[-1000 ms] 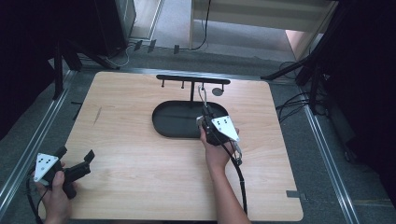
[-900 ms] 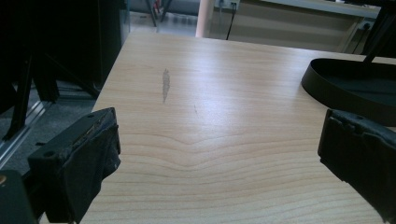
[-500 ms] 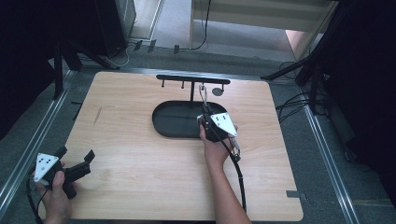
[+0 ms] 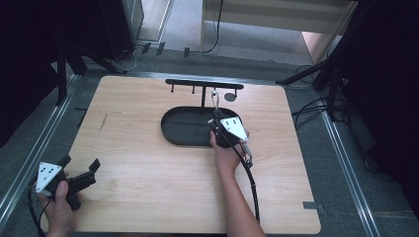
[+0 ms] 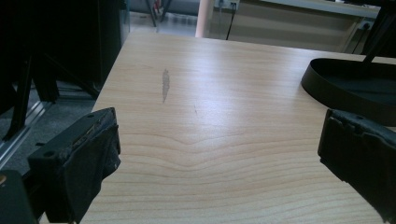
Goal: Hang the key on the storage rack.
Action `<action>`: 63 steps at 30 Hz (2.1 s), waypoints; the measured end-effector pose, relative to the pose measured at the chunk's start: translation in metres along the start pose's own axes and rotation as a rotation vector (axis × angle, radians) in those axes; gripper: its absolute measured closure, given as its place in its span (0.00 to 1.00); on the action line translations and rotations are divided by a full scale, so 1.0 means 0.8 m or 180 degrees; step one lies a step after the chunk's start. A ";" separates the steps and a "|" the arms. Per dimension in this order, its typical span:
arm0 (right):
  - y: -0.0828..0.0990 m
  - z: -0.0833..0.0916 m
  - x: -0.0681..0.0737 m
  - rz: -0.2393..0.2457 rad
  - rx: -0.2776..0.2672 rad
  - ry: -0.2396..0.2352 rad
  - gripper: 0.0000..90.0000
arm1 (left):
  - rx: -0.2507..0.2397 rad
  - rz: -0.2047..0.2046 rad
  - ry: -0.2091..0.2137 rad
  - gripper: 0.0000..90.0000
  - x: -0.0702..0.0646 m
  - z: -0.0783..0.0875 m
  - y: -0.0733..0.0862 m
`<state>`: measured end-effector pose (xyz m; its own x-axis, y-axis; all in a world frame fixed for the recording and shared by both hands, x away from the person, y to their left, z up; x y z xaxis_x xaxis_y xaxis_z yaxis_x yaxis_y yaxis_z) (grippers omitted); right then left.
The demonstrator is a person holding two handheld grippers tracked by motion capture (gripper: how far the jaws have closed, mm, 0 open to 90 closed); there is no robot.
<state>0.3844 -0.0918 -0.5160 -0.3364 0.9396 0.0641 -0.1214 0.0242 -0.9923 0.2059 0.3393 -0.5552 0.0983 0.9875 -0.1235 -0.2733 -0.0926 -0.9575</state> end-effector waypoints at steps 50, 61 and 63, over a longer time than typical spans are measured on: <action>0.032 0.176 -0.152 0.0054 0.0402 0.0127 0.16 | 0.0015 -0.0043 -0.0024 0.00 -0.003 -0.001 0.000; 0.043 0.219 -0.184 0.0025 0.0415 0.0183 0.15 | 0.0018 -0.0082 -0.0042 0.00 -0.005 -0.002 0.000; 0.046 0.230 -0.192 0.0010 0.0405 0.0208 0.15 | 0.0020 -0.0076 -0.0043 0.00 -0.005 -0.001 0.000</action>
<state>0.2599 -0.2981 -0.5426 -0.2760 0.9599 0.0499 -0.2393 -0.0183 -0.9708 0.2065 0.3355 -0.5550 0.0920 0.9910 -0.0973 -0.2772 -0.0683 -0.9584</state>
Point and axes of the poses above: each handheld gripper's, and its own axes: z roughly backward along the jaws, y roughly out of its underside, x roughly to its left, the point moved 1 cm from there along -z, roughly forward along the jaws, and after that the axes turned 2 degrees about -z, right-handed, at the moved point
